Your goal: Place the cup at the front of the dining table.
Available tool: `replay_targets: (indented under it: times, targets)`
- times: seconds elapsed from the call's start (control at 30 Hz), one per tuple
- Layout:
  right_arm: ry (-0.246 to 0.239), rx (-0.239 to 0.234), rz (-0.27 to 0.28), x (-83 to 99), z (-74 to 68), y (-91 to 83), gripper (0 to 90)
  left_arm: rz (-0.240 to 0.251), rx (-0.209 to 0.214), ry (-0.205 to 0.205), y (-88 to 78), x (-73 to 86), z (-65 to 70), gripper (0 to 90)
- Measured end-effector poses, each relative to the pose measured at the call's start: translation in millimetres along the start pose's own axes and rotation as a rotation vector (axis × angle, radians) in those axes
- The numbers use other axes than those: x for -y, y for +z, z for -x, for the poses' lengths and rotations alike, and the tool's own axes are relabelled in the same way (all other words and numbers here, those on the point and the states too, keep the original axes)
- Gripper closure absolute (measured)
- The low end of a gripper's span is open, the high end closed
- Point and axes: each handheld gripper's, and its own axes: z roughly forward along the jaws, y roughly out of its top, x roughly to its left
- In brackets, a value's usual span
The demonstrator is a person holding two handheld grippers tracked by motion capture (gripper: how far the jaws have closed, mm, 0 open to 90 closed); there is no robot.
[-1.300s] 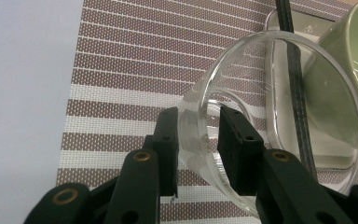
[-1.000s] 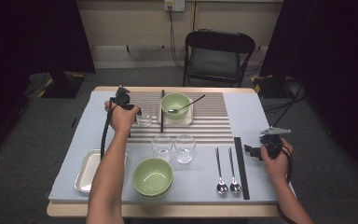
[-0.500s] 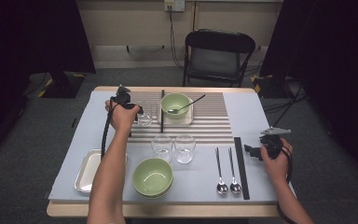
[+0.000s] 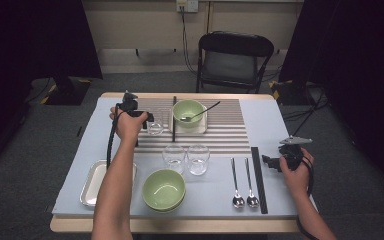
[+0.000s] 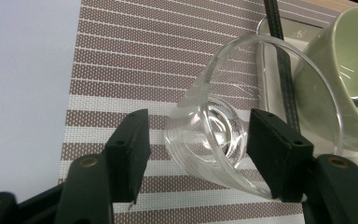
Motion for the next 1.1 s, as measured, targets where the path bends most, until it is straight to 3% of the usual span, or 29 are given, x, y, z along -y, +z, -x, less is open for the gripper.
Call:
replay_targets:
  times: [0.3,1.1]
  targets:
    - [-0.001,0.001,0.000,0.0,0.0,0.0,16.1,0.016,-0.001,0.017,-1.1,0.9,0.3,33.9]
    - [0.002,-0.002,-0.002,-0.1,0.0,0.0,16.1,0.008,-0.008,-0.031,-6.8,-0.4,-4.0,32.8]
